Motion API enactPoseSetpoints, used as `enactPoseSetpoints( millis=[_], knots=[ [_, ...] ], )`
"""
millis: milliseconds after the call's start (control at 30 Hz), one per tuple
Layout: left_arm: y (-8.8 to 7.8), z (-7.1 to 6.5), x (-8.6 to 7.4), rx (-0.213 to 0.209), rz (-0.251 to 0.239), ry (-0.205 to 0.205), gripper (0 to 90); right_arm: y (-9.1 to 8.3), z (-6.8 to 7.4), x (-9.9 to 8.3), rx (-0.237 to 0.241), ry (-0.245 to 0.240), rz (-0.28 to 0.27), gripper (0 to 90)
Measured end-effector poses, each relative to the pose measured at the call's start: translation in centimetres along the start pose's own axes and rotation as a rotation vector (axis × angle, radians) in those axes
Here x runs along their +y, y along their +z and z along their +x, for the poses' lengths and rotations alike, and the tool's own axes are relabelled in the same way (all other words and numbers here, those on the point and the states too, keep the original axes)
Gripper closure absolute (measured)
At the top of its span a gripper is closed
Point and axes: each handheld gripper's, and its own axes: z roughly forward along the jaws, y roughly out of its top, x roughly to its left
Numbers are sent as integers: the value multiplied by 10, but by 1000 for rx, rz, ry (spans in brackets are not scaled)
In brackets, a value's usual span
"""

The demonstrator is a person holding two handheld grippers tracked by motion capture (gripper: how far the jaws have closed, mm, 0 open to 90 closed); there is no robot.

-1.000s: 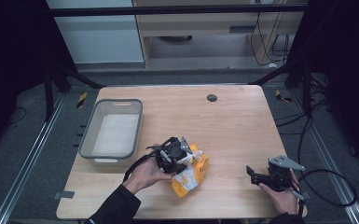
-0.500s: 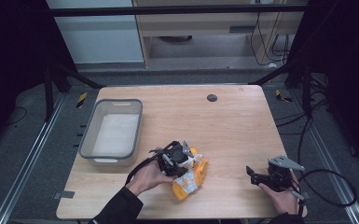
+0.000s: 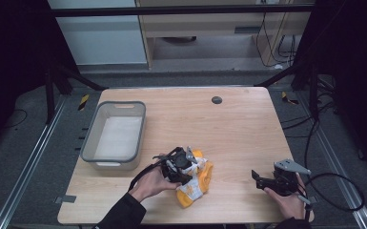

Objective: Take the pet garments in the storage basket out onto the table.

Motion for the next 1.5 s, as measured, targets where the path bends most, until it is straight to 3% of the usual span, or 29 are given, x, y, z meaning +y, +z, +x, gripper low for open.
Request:
enactPoseSetpoints(
  millis=[100,267,467,1033,1500],
  knots=[
    [1,1,-2,3,-3,-8,568,0,0,0,-1,-4,0,66],
    [2,1,-6,11,-24,-23,425,1,0,0,-3,-6,1,63],
    [1,3,-11,14,-74,-54,324,1,0,0,-3,-5,-1,63],
    [-14,-1,-27,3,-217,-111,269,1,-1,-1,-5,-6,1,61],
    [-31,0,-48,41,-328,-185,261,1,-1,-1,-7,-5,2,62]
  ],
)
